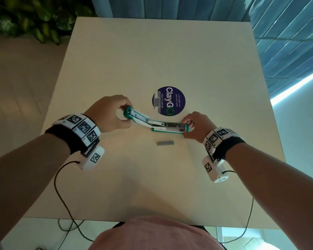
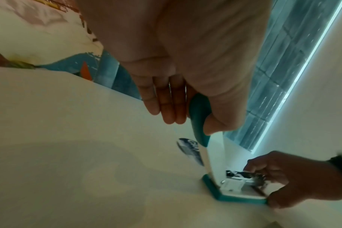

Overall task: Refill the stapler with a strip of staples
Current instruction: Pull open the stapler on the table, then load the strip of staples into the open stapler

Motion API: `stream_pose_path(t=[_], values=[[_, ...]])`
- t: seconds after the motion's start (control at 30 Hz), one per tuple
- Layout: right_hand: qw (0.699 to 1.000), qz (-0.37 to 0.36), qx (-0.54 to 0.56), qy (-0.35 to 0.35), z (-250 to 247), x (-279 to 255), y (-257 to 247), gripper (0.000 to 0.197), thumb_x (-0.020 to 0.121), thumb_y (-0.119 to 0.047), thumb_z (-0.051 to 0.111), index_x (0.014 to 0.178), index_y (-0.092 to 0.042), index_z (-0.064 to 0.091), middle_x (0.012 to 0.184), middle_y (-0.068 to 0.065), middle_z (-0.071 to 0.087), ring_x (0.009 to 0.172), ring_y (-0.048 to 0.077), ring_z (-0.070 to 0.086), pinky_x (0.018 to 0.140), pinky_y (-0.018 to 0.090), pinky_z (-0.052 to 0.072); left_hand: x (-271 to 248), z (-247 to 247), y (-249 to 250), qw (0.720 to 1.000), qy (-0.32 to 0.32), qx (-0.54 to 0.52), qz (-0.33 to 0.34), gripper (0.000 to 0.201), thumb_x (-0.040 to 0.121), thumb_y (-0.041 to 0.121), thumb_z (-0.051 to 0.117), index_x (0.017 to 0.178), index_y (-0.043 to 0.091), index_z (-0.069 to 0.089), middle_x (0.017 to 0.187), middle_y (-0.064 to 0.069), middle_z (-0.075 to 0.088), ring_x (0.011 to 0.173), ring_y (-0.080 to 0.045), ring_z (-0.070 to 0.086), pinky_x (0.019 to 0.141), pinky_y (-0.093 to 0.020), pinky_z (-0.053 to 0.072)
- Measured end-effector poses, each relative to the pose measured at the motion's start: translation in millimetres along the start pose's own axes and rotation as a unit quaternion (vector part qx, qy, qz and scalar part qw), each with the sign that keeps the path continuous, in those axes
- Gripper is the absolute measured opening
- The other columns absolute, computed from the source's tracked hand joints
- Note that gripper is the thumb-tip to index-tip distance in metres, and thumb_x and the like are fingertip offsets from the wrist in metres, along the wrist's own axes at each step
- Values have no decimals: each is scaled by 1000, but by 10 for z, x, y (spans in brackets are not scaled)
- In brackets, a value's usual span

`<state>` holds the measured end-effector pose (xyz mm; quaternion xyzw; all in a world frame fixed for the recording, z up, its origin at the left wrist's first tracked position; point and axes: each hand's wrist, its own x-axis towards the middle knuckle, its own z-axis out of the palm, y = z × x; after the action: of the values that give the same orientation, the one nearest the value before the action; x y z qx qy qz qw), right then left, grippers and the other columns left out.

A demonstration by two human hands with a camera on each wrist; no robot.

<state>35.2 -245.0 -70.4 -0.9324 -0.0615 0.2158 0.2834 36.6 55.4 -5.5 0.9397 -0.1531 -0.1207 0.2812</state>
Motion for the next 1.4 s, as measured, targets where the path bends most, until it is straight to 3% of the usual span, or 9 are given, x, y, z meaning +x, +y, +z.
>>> stream_pose_path(t=[0.2,0.47,0.6,0.7,0.77,0.93,1.07,1.23,1.4], values=[[1000,1,-20,-6,-12,3,-13,38,63,-14,77,99,-15,62,91,-1,55,77,13,52,72,25,43,-37,179,-335,996,-41,45,-65,27,64,23,74,90,21,66,87,-2,63,81,-22,57,76,-43,50],[1000,0,-17,0,-2,-22,-13,38,66,-14,75,102,-16,65,93,0,57,78,11,52,72,25,45,-142,434,-513,988,-29,-36,-148,37,68,27,78,104,25,68,94,-2,57,86,-18,55,80,-28,40],[1000,3,-20,22,7,-93,-83,46,67,-12,74,110,-16,57,104,5,54,92,18,52,86,35,50,-139,444,-527,988,-29,-38,-147,39,68,28,78,105,25,68,94,-2,57,85,-17,54,78,-27,39],[995,-80,-10,58,60,-259,-257,42,69,-14,70,106,-17,50,104,-3,48,96,15,47,86,30,47,-144,464,-535,988,-16,-40,-147,39,67,29,79,104,26,68,93,-2,58,84,-18,55,77,-27,39],[989,-135,-49,24,152,-364,-399,34,75,-22,66,106,-20,52,105,-6,49,97,14,44,88,28,43,-153,474,-532,988,-9,-46,-149,38,66,29,79,103,25,68,94,-3,59,84,-18,56,78,-28,42],[974,-165,-144,-50,475,-404,-497,37,85,-22,56,121,-14,49,122,6,51,113,25,44,100,39,40,-156,476,-540,987,-11,-59,-148,38,66,28,79,102,26,67,96,-4,60,85,-18,57,79,-27,46],[978,-157,-140,-11,604,-372,-462,24,90,-20,49,110,-9,56,113,12,58,103,32,51,93,46,46,-153,485,-554,987,-15,-62,-146,37,67,26,79,102,26,67,95,-1,58,83,-15,54,70,-15,37],[975,-168,-142,-22,559,-332,-457,22,93,-20,45,105,-8,58,107,12,59,102,30,51,94,43,45,-156,504,-578,988,-8,-64,-143,37,67,26,78,103,26,67,93,0,56,82,-15,53,69,-15,36],[977,-175,-109,60,264,-272,-475,14,88,-16,50,97,-10,59,96,8,59,88,24,51,79,38,48,-143,504,-589,988,-9,-59,-140,36,68,27,77,102,27,67,94,0,57,82,-14,53,69,-14,35]])
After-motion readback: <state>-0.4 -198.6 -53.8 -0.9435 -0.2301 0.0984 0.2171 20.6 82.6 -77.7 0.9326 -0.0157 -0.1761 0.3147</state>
